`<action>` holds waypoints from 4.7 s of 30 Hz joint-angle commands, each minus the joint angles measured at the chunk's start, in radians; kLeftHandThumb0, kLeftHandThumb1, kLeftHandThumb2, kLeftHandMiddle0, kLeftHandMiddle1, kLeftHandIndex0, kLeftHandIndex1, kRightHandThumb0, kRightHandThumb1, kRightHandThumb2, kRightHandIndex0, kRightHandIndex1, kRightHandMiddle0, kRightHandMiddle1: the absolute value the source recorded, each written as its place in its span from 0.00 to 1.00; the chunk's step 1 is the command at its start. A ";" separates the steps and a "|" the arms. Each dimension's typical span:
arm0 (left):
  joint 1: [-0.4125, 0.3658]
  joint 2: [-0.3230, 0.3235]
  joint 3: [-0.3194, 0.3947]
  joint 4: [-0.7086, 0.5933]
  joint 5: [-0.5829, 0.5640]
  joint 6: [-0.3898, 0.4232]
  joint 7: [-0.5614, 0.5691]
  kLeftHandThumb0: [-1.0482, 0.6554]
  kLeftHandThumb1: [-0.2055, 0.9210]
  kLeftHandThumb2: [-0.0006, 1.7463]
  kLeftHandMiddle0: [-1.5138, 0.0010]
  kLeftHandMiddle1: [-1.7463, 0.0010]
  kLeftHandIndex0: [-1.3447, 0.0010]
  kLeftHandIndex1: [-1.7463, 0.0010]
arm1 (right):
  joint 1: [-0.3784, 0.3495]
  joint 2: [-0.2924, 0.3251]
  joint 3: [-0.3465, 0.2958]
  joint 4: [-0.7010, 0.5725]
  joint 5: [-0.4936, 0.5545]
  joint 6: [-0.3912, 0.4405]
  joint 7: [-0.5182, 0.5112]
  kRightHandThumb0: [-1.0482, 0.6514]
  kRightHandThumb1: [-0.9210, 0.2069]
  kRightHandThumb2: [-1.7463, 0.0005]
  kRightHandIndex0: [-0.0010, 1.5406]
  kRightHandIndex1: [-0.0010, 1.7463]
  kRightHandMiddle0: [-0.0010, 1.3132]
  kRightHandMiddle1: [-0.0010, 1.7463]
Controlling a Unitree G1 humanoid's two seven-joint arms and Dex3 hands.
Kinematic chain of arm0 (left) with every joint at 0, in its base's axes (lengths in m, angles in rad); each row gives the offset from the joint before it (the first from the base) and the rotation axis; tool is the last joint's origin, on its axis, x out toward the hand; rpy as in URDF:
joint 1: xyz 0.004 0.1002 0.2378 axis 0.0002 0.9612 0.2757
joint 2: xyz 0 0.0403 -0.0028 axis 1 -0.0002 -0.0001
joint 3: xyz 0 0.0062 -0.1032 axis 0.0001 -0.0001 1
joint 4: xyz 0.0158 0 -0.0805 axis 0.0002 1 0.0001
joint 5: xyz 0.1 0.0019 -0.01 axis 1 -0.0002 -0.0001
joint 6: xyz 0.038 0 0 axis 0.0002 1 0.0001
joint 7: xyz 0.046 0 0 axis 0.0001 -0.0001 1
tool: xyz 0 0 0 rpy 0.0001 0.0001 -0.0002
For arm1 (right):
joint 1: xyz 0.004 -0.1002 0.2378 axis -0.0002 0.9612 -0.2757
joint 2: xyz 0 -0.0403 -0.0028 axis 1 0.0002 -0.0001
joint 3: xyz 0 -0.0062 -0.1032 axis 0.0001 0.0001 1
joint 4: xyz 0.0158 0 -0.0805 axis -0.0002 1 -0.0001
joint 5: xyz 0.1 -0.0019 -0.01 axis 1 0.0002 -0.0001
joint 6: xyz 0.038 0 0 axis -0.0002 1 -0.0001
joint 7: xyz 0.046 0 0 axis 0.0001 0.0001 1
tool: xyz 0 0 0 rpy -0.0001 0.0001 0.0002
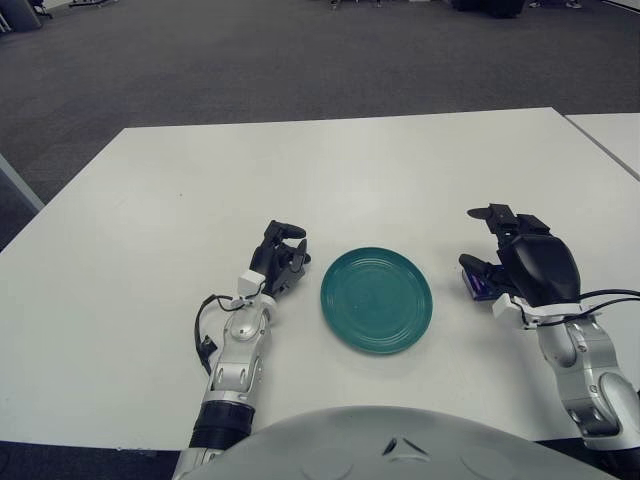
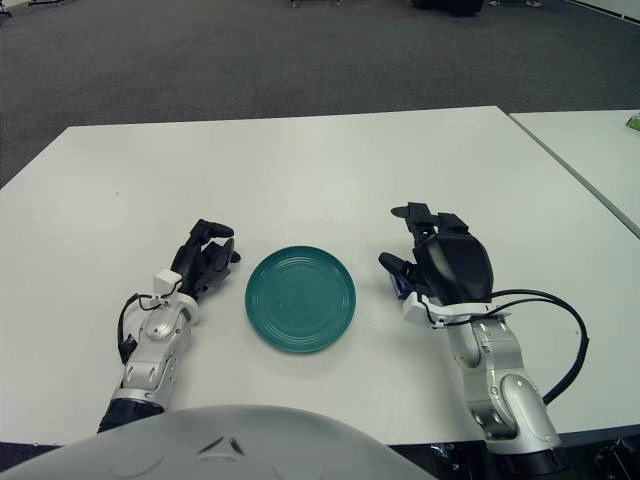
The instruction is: Put the gum into the plate.
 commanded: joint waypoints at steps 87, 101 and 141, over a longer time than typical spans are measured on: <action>0.036 0.020 -0.011 -0.035 -0.020 0.059 -0.013 0.41 1.00 0.30 0.77 0.07 0.85 0.00 | 0.077 -0.149 0.156 0.326 -0.056 -0.121 -0.038 0.11 0.00 0.67 0.25 0.19 0.00 0.49; 0.035 0.025 -0.005 -0.038 -0.025 0.073 -0.012 0.41 1.00 0.30 0.77 0.09 0.85 0.00 | 0.059 -0.133 0.169 0.356 -0.038 -0.135 -0.065 0.14 0.00 0.69 0.25 0.48 0.00 0.73; 0.022 0.031 0.018 -0.023 -0.044 0.065 -0.022 0.41 1.00 0.30 0.73 0.19 0.85 0.00 | -0.076 -0.094 0.186 0.430 -0.034 -0.232 -0.423 0.35 0.01 0.61 0.75 1.00 0.69 1.00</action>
